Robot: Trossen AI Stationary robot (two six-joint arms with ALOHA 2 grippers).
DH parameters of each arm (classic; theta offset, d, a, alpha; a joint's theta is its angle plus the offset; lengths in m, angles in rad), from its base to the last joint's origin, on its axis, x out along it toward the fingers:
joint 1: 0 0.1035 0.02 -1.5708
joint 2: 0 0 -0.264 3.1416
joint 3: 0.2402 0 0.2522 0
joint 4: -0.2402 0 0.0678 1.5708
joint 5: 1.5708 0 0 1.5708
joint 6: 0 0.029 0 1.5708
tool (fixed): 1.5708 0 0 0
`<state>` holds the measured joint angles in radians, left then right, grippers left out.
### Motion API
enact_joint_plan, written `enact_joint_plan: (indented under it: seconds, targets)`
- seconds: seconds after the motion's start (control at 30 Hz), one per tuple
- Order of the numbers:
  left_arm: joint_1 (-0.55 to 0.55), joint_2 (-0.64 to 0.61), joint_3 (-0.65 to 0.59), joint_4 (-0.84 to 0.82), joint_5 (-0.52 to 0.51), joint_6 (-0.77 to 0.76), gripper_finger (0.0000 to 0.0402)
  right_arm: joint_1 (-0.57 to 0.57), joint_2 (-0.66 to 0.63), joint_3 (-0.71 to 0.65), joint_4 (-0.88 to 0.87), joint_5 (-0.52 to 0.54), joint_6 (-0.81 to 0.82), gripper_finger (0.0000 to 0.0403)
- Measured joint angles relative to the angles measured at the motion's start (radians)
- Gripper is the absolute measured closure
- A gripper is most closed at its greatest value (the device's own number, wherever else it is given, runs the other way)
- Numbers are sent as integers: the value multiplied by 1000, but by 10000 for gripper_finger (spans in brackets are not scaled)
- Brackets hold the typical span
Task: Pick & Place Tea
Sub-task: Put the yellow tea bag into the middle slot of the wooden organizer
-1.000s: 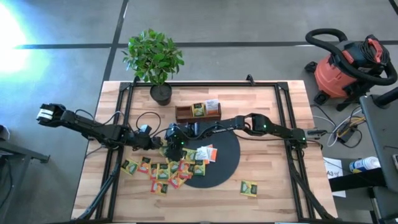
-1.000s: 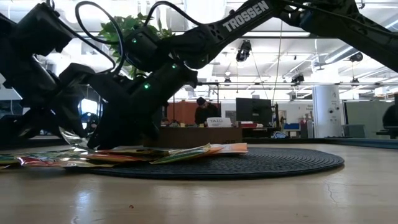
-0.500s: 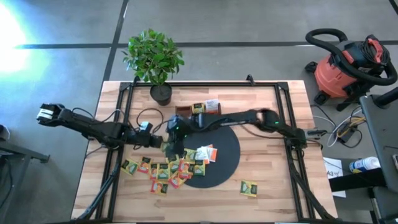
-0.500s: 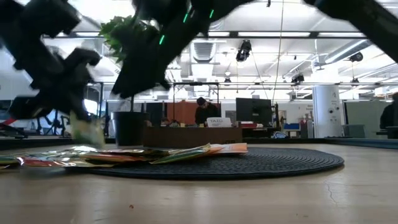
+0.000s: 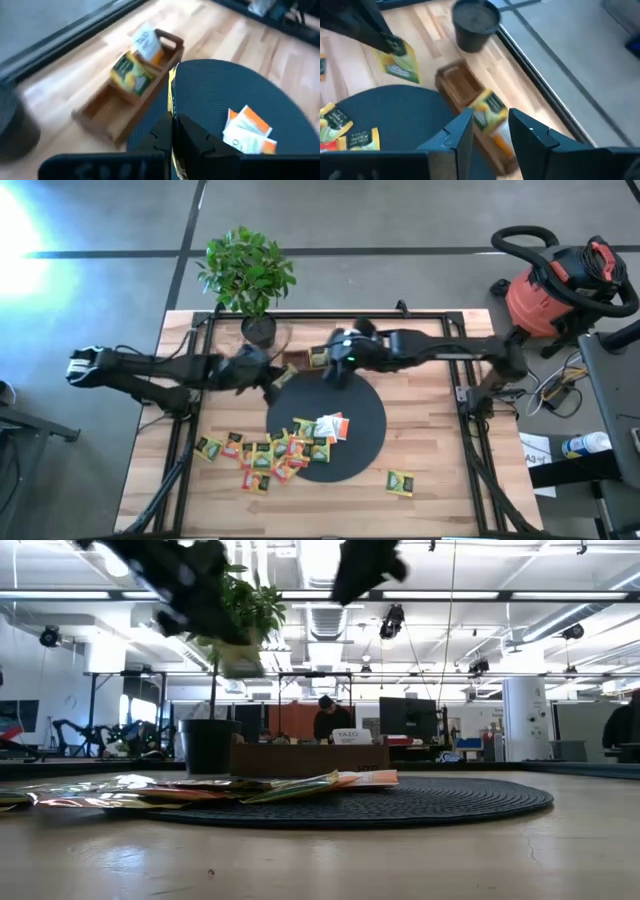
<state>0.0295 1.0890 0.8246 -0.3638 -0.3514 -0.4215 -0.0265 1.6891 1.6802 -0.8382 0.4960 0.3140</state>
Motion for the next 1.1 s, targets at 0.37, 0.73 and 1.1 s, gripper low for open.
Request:
enact_joint_plan:
  seconds: [0.37, 0.73, 1.1]
  targets:
    - [250, 395, 282, 42, 360, 488, 401, 2, -292, -272, 4, 40, 199, 287]
    - [388, 653, 570, -192, 509, 723, 401, 5, -398, -387, 6, 54, 272, 287]
    - [432, 721, 585, -218, 571, 706, 401, 9, -396, -396, 5, 58, 268, 287]
